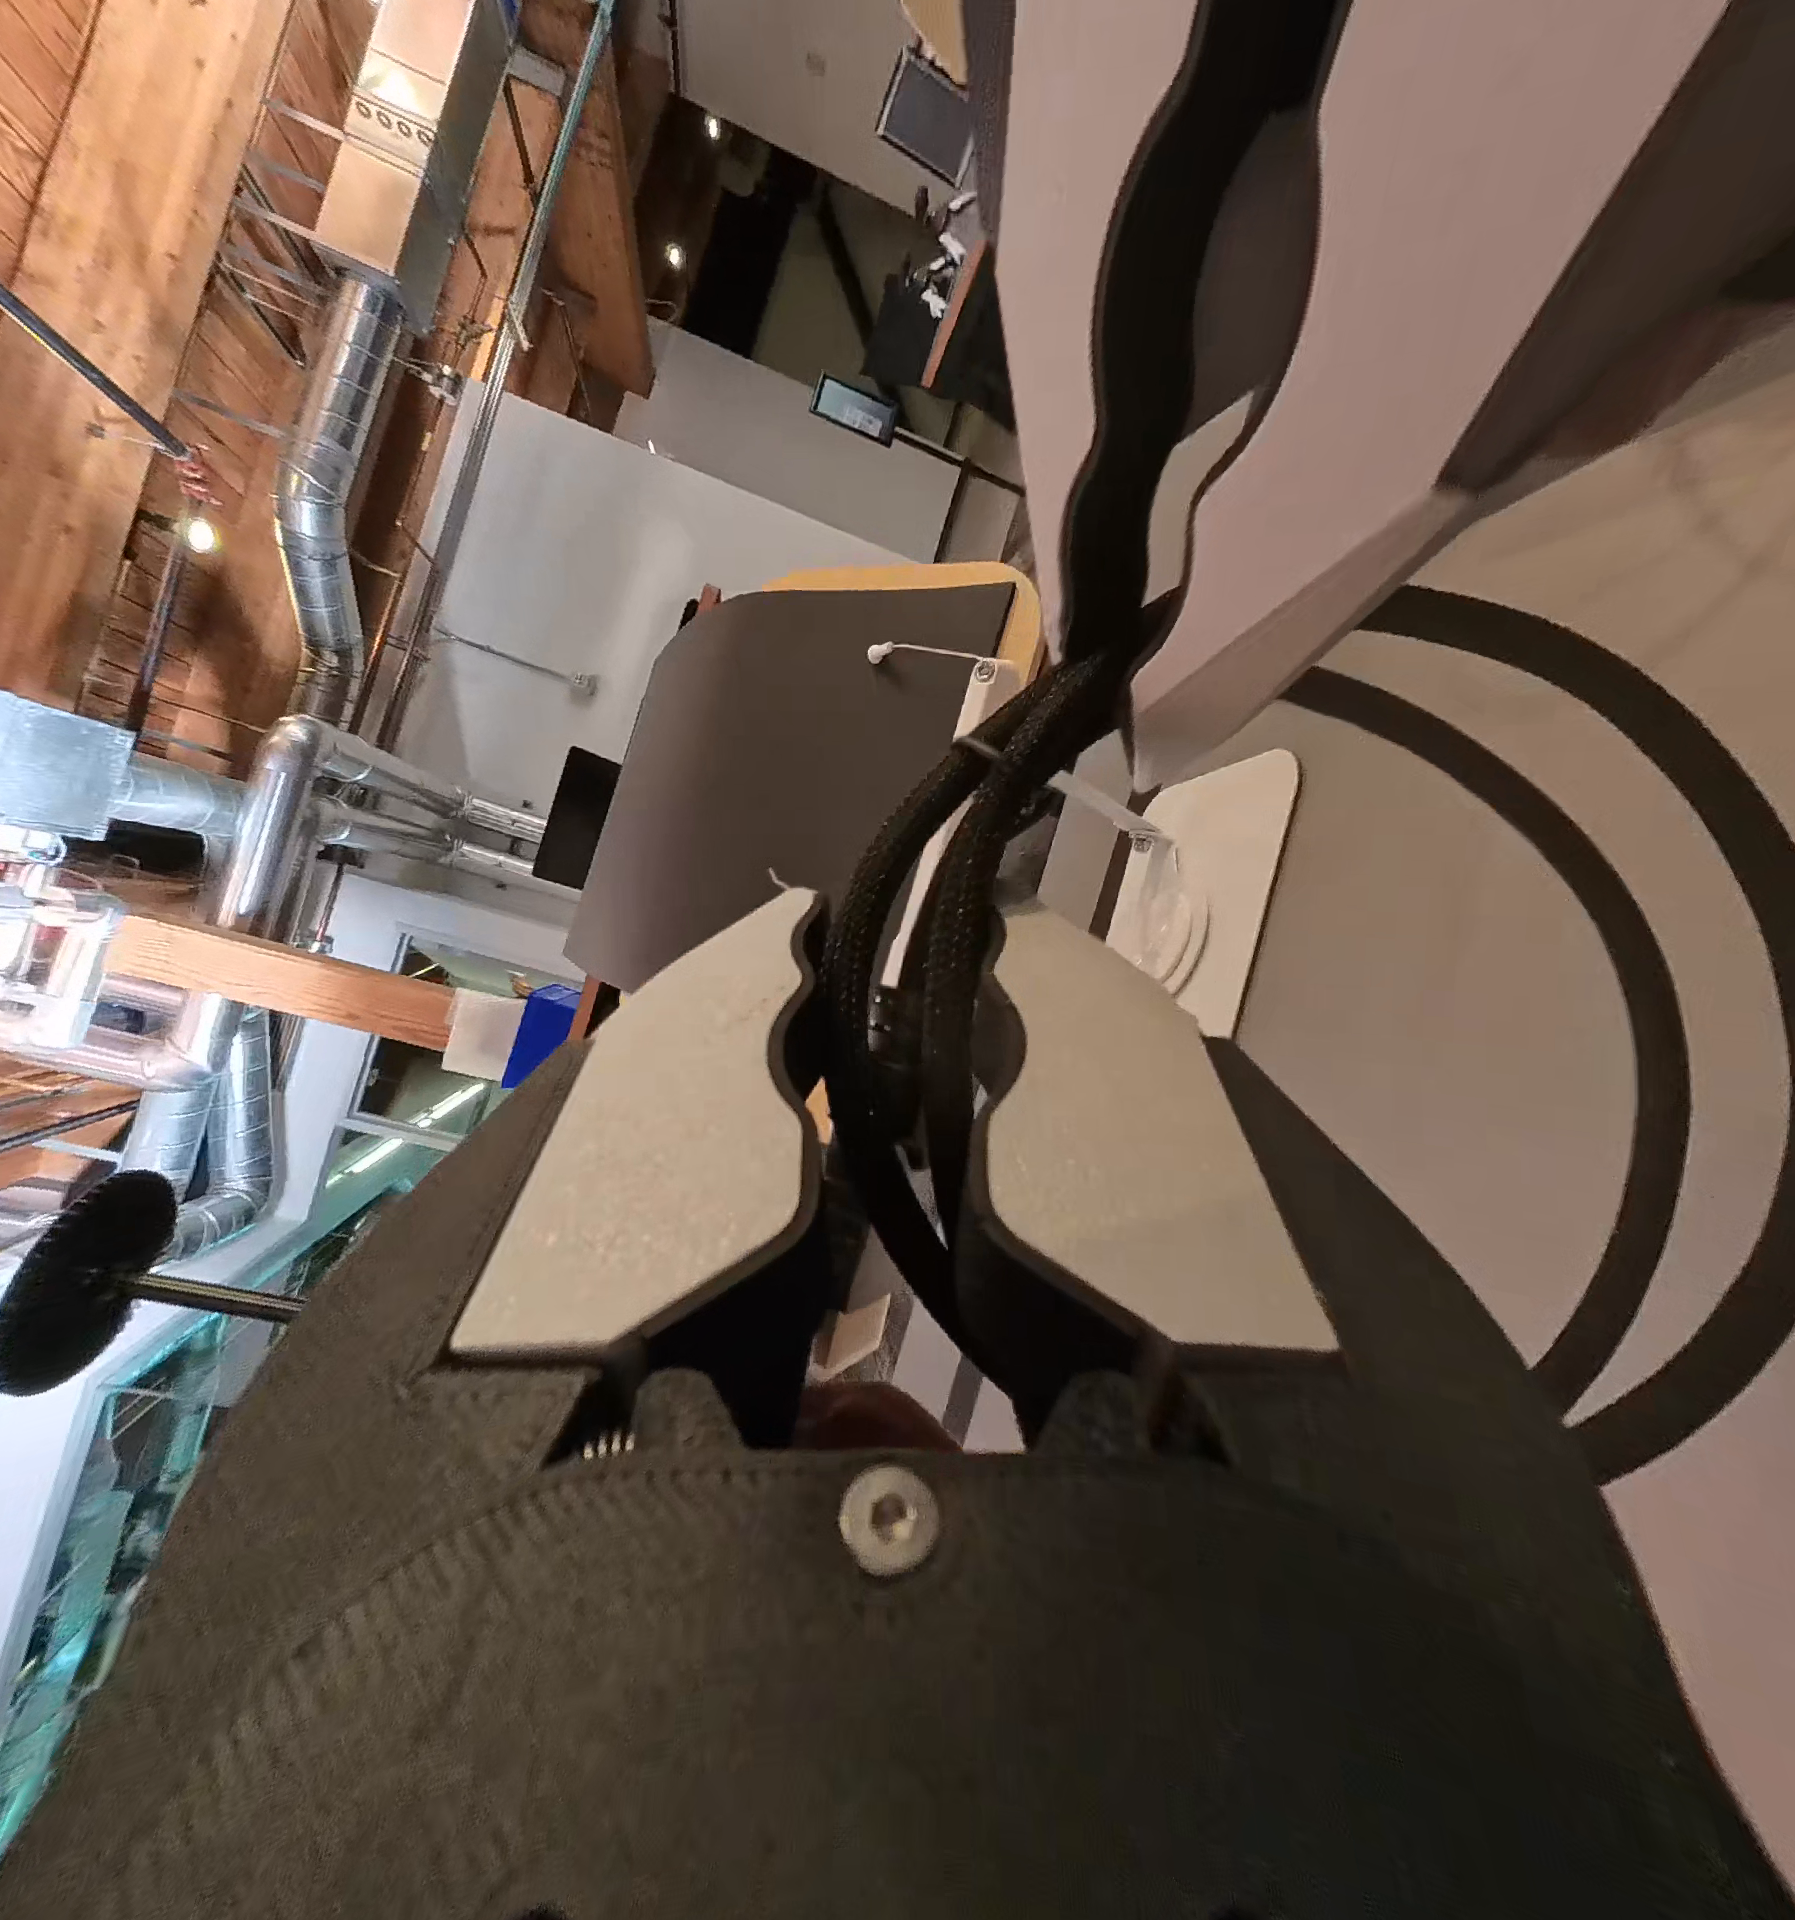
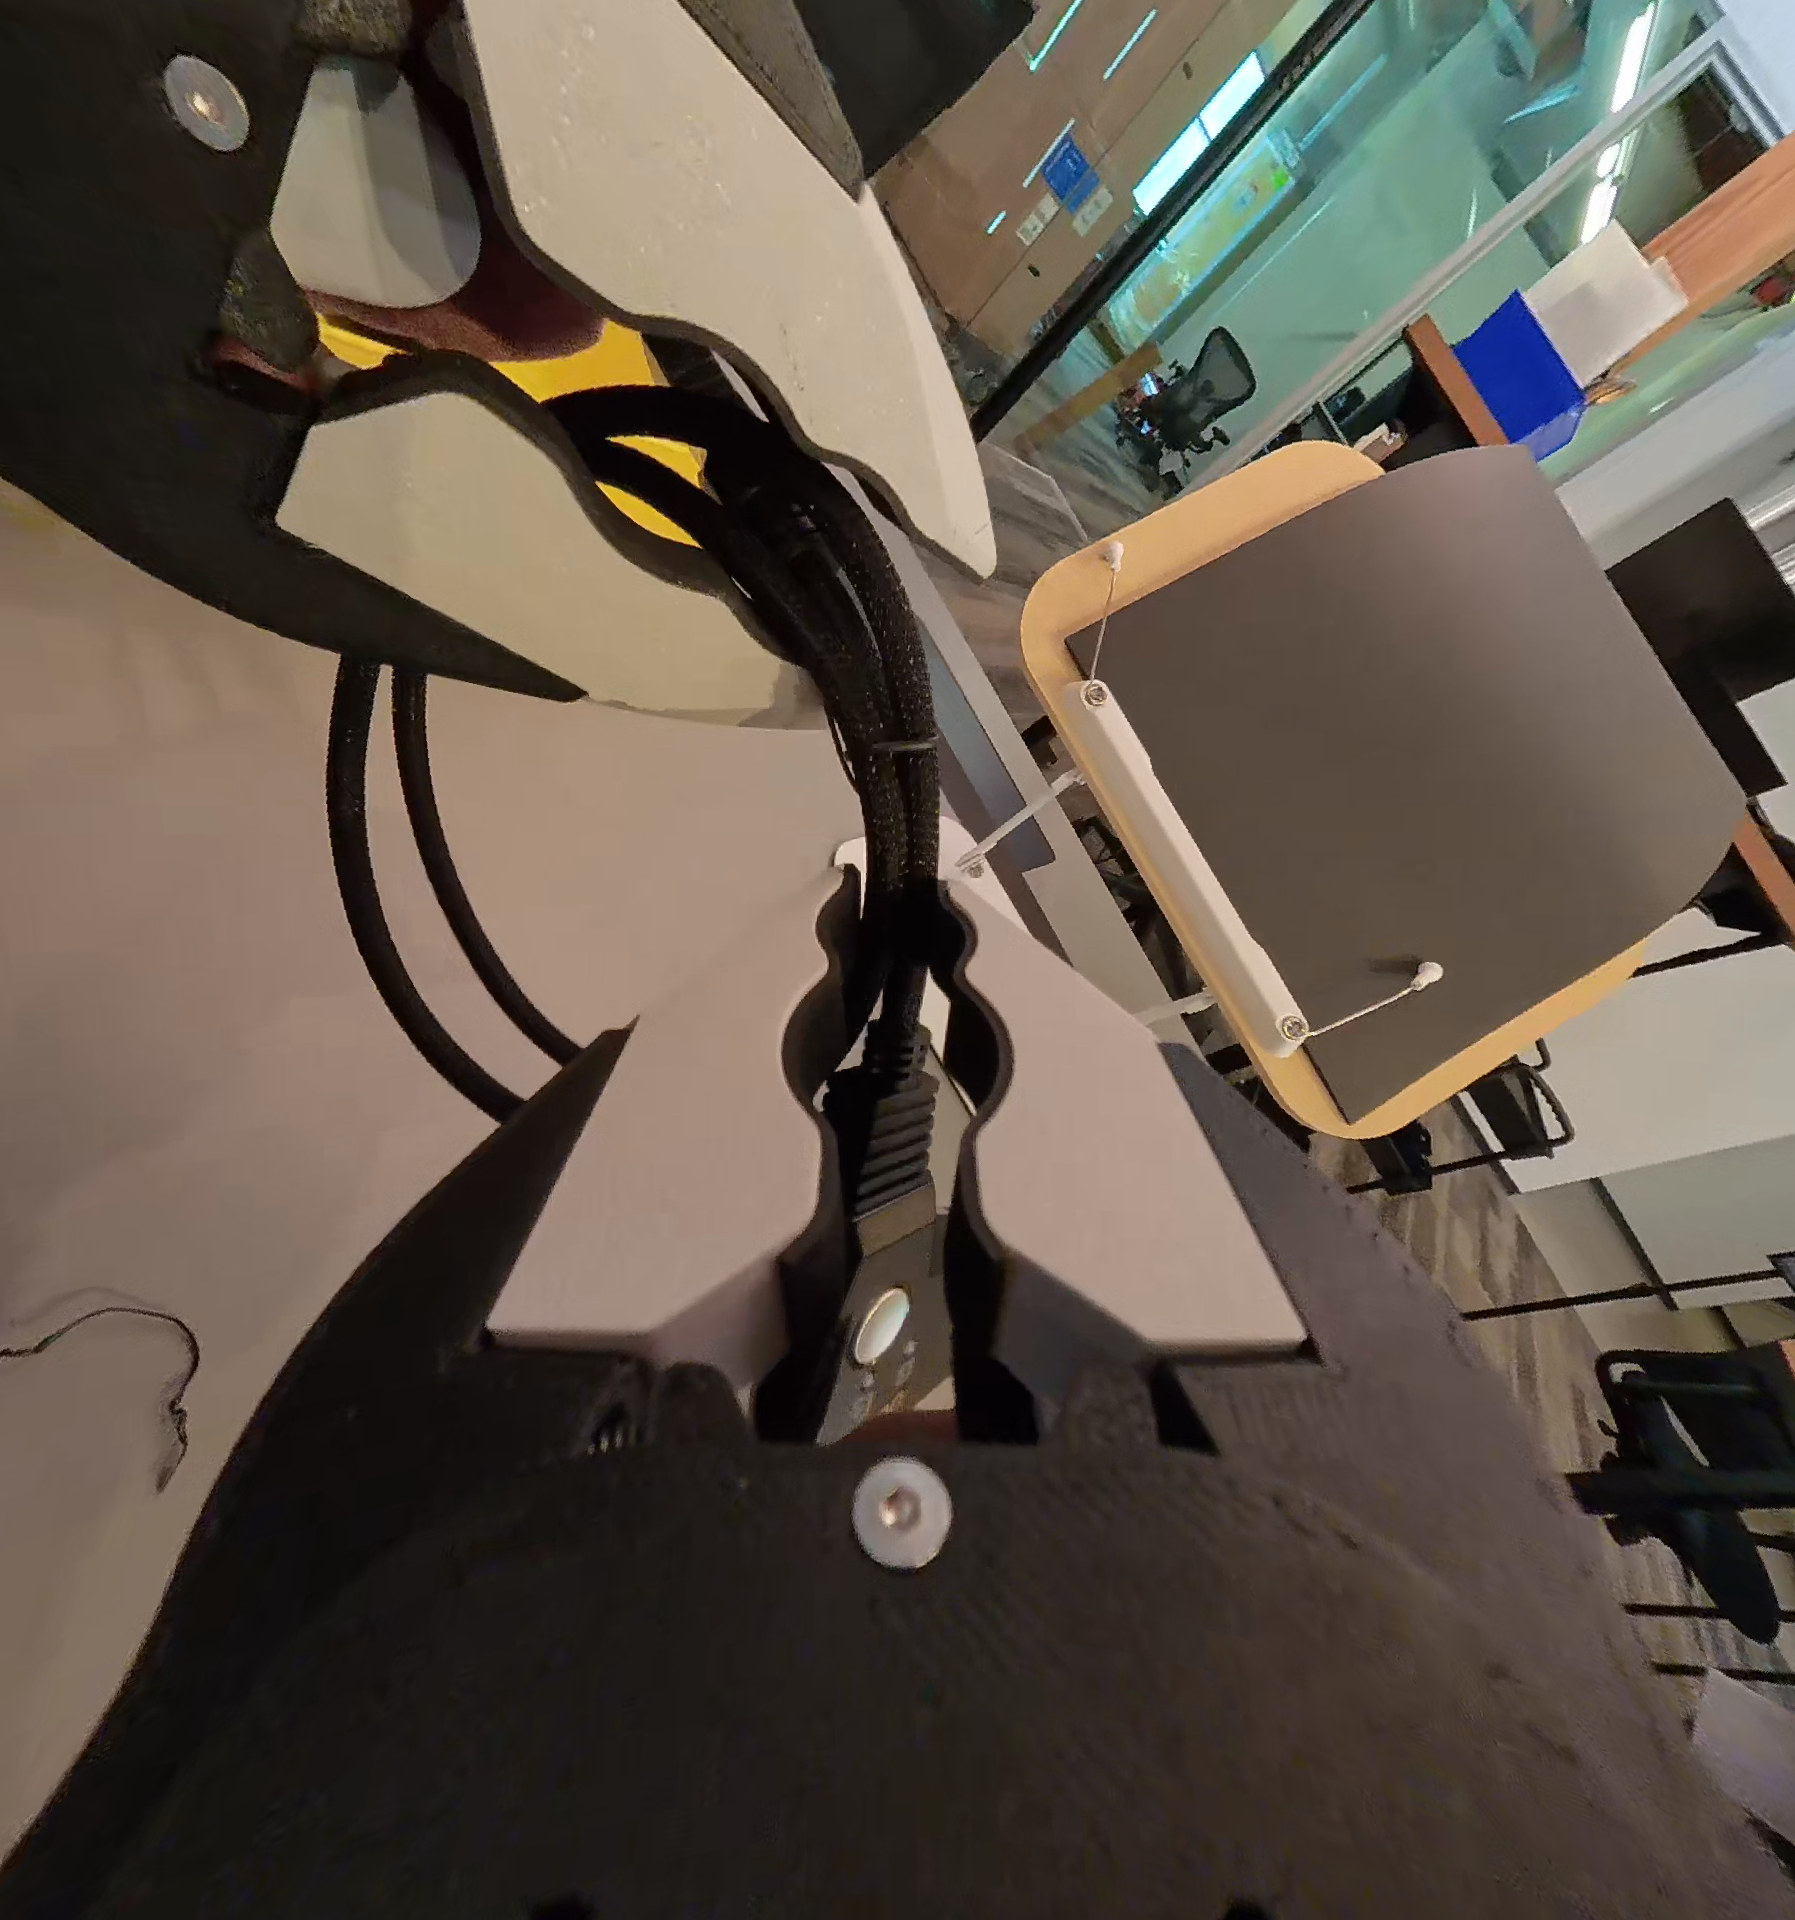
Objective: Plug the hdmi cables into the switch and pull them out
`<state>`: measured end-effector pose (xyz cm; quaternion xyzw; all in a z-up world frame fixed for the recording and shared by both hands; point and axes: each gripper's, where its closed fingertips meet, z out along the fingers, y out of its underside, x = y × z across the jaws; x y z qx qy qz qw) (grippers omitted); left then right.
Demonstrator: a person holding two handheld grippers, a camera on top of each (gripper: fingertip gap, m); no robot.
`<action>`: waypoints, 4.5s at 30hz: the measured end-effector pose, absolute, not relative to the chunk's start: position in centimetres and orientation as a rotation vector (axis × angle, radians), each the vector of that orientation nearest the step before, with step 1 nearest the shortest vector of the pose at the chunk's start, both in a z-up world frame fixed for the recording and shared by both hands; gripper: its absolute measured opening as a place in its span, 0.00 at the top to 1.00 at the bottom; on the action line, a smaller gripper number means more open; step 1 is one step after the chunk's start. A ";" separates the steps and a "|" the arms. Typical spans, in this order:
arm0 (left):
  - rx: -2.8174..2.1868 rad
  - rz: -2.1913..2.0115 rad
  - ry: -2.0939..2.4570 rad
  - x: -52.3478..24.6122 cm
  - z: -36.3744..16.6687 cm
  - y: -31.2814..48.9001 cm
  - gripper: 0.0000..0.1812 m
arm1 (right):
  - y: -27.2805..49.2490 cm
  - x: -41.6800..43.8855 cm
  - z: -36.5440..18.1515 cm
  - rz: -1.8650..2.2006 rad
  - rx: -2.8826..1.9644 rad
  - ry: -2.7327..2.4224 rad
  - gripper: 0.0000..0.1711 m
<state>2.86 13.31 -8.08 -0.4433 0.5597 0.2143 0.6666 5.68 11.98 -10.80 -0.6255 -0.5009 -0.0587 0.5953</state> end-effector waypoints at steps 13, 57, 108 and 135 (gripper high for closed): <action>-0.706 0.520 1.268 2.8 -6.7 11.7 0.94 | 7.8 6.2 -6.3 0.578 -1.343 -1.126 0.89; -0.652 0.270 1.345 3.7 -7.0 9.8 0.71 | 8.4 4.7 -8.8 1.254 -1.317 -0.985 1.00; -0.999 -0.354 1.519 4.6 -9.3 6.9 0.96 | 5.0 3.3 -6.0 0.204 -0.815 -1.346 0.93; -0.949 -0.052 1.678 4.2 -9.7 6.2 0.96 | 4.4 2.6 -7.8 0.720 -1.051 -1.194 1.00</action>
